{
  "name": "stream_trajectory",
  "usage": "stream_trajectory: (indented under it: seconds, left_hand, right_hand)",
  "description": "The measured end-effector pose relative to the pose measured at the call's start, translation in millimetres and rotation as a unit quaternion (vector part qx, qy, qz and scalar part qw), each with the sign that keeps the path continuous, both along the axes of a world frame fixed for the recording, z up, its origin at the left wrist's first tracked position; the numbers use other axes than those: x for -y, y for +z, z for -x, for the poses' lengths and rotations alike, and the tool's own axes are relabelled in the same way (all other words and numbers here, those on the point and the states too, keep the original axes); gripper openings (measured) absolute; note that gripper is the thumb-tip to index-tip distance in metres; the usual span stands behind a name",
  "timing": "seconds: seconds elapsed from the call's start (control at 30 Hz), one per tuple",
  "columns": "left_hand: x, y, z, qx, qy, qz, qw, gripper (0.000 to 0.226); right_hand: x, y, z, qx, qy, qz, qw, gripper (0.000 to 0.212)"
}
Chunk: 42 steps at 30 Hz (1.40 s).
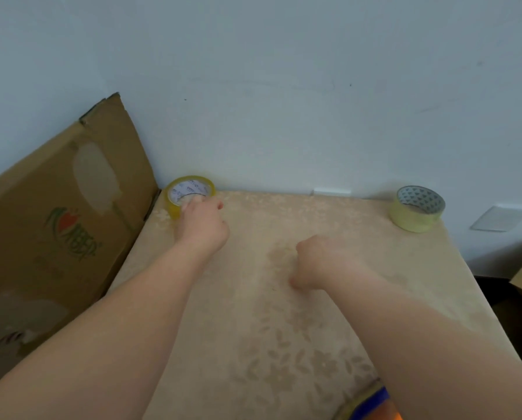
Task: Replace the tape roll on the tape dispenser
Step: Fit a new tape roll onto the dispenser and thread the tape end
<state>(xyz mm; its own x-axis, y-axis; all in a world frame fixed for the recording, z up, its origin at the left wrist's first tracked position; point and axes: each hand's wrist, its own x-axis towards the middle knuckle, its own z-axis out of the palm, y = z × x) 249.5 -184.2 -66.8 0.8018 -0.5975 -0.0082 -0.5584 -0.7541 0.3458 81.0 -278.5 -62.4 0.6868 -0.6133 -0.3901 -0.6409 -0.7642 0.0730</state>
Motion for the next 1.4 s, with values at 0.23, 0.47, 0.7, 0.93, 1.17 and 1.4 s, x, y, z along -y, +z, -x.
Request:
stream_trajectory:
  seconds: [0.23,0.47,0.7,0.93,1.17,1.4]
  left_hand:
    - [-11.9,-14.7,-19.4,-0.004,0.002,-0.076,0.997,0.067]
    - [-11.1,-6.4,-8.7,0.01,-0.01,-0.248,0.969,0.056]
    - [-45.7,9.2,34.1,-0.154,-0.026,0.179,0.971,0.016]
    - [-85.2,59.2,104.0,-0.483,-0.038,0.295,0.823,0.012]
    - [-145.4,80.5,172.1,-0.55,-0.058,0.351,0.756,0.013]
    - [-187.1,83.3,211.2,-0.543,-0.063,0.357,0.757,0.027]
  right_hand:
    - [-8.6,-3.8,-4.2,-0.023,0.023,0.027,0.999,0.045]
    - [-15.2,-4.3,9.6,0.008,-0.033,-0.019,0.999,0.05]
    - [-10.1,21.8,38.2,0.113,-0.114,-0.176,0.971,0.058]
    - [-45.6,51.0,68.4,0.362,-0.169,-0.21,0.892,0.044]
    - [-111.2,66.2,119.0,0.453,-0.107,-0.258,0.847,0.032]
    - [-158.2,69.2,154.0,0.521,-0.07,-0.247,0.814,0.041]
